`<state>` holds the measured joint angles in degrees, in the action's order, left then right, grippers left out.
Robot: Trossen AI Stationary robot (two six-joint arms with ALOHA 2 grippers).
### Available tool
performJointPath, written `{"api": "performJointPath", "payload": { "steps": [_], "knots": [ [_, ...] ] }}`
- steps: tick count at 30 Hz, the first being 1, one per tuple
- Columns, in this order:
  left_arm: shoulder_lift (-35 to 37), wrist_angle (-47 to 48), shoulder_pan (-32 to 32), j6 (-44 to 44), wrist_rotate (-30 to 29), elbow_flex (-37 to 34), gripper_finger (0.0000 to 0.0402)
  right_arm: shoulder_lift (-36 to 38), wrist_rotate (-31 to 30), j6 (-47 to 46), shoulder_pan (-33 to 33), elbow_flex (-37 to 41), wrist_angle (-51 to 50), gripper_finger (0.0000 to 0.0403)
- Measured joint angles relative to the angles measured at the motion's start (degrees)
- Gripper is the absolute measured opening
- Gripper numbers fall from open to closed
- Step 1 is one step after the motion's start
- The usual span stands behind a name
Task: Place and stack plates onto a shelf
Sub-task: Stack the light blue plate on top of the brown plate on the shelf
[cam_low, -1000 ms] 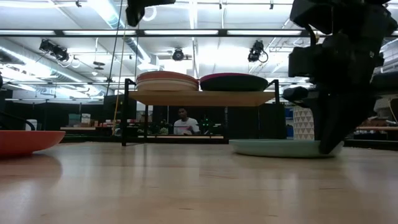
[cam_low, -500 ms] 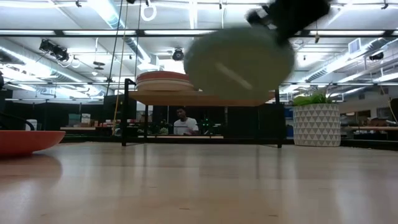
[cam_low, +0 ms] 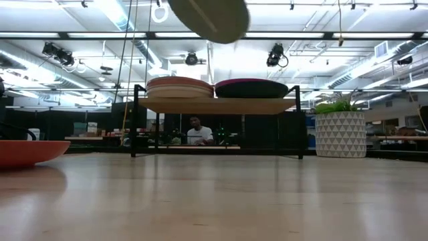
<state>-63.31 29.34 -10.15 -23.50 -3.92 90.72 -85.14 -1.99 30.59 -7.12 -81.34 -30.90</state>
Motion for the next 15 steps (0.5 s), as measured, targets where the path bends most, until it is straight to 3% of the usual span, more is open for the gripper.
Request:
{"api": "performJointPath", "payload": {
  "steps": [8, 15],
  "knots": [
    [0.0, 0.2, 0.3, 0.1, -1.4, 0.9, 0.0156, -4.4, 1.2, 6.2, 9.1, -0.1, 5.1, 0.0017],
    [-0.4, 2.3, 0.3, 0.1, -1.6, 0.9, 0.0156, -9.1, 1.9, 10.6, 15.5, -0.1, 18.8, 0.0017]
  ]
}}
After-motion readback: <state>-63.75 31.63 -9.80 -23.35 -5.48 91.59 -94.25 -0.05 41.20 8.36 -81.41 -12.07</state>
